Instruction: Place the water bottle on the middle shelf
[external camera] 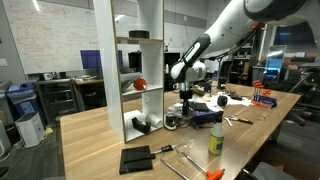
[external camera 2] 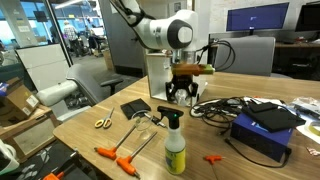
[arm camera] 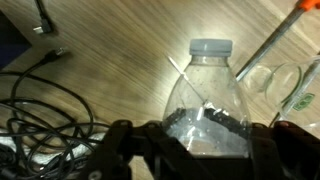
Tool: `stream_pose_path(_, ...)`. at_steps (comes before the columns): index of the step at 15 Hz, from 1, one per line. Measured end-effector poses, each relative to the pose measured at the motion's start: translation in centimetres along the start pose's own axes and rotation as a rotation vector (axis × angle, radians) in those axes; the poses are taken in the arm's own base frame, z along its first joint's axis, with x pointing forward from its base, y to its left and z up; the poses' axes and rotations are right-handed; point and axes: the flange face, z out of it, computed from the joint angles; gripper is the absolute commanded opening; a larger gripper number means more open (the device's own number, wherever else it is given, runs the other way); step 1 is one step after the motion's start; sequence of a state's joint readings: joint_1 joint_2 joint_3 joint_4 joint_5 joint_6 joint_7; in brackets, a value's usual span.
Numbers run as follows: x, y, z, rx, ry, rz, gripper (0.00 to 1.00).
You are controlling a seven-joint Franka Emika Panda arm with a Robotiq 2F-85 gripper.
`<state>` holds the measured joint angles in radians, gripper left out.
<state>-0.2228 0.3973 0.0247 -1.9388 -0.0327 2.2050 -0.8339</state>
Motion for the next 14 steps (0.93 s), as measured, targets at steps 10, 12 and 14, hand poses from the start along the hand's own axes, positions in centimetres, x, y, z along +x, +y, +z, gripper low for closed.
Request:
stream_pose_path(10, -2.0, -9.3, -18.3, -0.063, 0.09, 0.333, 0.12)
stream_pose_path(12, -1.4, -10.2, -20.1, -0.067, 0.13, 0.433, 0.13)
stream_pose_path(14, -0.4, -11.0, -21.4, -0.074, 0.167, 0.527, 0.13)
